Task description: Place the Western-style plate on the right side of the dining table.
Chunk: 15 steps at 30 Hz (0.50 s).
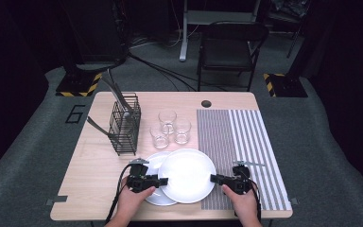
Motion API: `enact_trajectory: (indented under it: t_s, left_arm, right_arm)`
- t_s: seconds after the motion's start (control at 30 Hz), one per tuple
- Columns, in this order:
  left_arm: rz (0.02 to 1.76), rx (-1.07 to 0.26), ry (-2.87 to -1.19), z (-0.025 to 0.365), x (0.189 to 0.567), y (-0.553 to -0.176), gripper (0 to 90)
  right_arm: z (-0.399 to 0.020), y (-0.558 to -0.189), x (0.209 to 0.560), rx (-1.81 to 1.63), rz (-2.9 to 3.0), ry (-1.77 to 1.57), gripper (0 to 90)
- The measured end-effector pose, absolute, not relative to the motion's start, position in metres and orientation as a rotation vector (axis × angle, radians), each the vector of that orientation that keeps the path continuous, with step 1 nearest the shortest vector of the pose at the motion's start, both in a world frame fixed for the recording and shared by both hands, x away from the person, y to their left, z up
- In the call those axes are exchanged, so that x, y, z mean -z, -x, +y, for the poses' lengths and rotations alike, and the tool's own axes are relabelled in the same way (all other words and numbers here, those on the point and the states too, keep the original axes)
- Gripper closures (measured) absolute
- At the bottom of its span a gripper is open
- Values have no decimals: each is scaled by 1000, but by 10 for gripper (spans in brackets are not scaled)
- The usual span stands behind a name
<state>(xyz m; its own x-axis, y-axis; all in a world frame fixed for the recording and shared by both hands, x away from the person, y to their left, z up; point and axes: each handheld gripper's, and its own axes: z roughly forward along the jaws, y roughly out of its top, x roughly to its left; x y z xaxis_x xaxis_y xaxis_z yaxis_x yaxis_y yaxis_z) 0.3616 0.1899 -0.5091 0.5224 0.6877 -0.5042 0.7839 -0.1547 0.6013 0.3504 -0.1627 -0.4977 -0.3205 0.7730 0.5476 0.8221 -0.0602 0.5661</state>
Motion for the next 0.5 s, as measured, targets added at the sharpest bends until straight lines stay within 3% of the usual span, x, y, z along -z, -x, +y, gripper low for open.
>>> enact_trajectory:
  t_s: [0.5]
  left_arm:
    - [1198,135,-1871,188,507,-360,579]
  right_arm:
    - [-161,-338,504,1313,-2089,1775,600]
